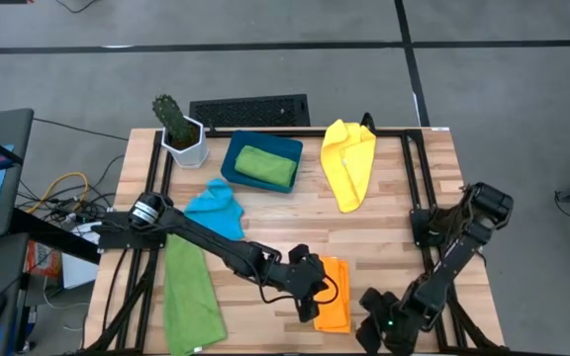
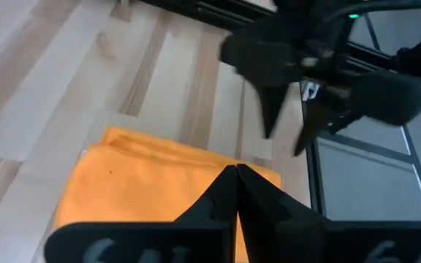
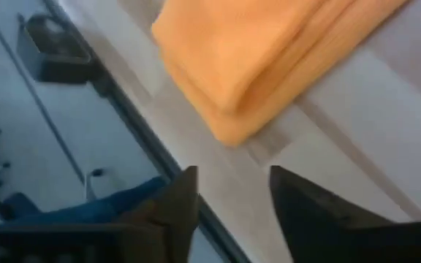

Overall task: Fold microfiber towels
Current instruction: Put the orange towel into the blue bin

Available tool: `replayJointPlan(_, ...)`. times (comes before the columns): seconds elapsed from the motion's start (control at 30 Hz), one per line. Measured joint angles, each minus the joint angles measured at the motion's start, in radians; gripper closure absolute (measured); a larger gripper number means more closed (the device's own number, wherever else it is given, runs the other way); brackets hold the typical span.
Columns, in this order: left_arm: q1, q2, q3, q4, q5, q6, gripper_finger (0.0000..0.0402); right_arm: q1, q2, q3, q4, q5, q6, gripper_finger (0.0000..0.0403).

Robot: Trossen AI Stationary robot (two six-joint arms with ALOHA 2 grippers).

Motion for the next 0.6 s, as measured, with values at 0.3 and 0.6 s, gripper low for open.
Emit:
replayJointPlan(0.3, -0.022, 0.000, 0.000, -0.010, 0.020, -0.001, 0.0401, -0.120, 0.000, -0.002, -0.081, -0.020, 0.074, 0.0144)
replayJointPlan(0.6, -0.027, 0.000, 0.000, -0.033, 0.021, 0.024, 0.0401, -0.191, 0.025, -0.001, -0.123, -0.042, 0.083, 0.0143)
